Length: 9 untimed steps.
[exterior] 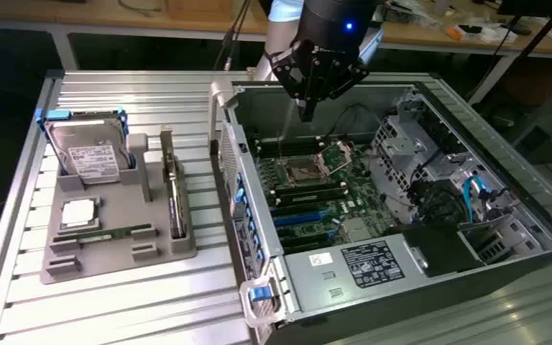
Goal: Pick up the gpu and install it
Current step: 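Reach for the gpu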
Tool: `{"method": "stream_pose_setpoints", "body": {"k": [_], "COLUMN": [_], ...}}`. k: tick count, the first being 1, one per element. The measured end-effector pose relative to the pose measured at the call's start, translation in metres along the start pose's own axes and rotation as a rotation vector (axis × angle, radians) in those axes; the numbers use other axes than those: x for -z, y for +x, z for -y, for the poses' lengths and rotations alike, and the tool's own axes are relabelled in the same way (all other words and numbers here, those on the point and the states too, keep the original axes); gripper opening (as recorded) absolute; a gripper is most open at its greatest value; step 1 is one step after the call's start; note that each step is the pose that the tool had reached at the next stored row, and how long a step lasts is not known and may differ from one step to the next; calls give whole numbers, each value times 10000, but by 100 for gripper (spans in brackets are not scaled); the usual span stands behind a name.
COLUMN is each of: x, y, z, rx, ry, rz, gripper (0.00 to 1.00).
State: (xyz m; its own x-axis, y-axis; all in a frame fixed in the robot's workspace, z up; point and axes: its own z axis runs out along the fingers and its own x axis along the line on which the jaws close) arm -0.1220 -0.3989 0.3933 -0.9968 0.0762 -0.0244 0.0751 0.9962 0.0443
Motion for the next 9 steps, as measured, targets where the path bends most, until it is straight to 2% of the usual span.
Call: {"method": "stream_pose_setpoints", "body": {"k": [9], "x": [0], "y": [0], "z": [0], "rx": [0], "ry": [-1], "rz": [0], "gripper": [11]}}
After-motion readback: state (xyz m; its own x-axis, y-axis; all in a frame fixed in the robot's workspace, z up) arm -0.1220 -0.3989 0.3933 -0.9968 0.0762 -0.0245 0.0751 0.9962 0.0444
